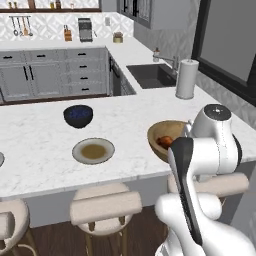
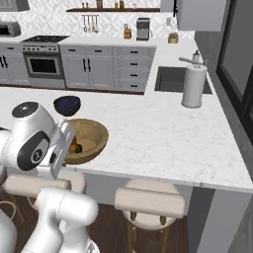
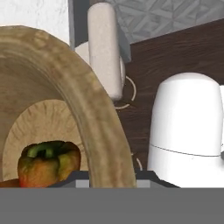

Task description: Pick the chicken drumstick and bell pepper from their plates and place them in the bowl. Then put the bowl in the fridge.

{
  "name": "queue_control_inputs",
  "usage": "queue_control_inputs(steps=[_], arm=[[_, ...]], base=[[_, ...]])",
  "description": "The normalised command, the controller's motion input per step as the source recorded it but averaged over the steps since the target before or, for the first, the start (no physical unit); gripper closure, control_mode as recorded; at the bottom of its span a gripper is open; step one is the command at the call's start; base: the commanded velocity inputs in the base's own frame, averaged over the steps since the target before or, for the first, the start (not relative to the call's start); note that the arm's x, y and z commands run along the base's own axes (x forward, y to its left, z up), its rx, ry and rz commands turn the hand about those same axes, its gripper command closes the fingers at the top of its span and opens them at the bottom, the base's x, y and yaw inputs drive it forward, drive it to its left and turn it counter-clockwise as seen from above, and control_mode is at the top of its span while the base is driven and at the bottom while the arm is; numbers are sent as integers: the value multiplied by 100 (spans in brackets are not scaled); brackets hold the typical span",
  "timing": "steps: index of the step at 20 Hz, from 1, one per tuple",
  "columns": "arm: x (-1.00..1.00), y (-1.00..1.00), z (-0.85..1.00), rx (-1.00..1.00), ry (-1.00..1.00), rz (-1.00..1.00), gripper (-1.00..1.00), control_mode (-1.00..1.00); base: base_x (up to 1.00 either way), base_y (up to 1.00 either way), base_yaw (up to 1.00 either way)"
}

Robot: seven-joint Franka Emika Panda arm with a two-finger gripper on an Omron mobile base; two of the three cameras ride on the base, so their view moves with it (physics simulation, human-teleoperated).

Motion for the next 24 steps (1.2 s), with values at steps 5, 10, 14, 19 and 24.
queue_control_inputs(steps=[5,10,14,19,24], arm=[[0,0,0,0,0,0,100,100],[0,0,0,0,0,0,100,100],[0,0,0,0,0,0,100,100],[0,0,0,0,0,0,100,100],[0,0,0,0,0,0,100,100]], base=[[-92,34,13],[-68,100,40],[-12,100,38],[3,100,33],[22,100,28]])
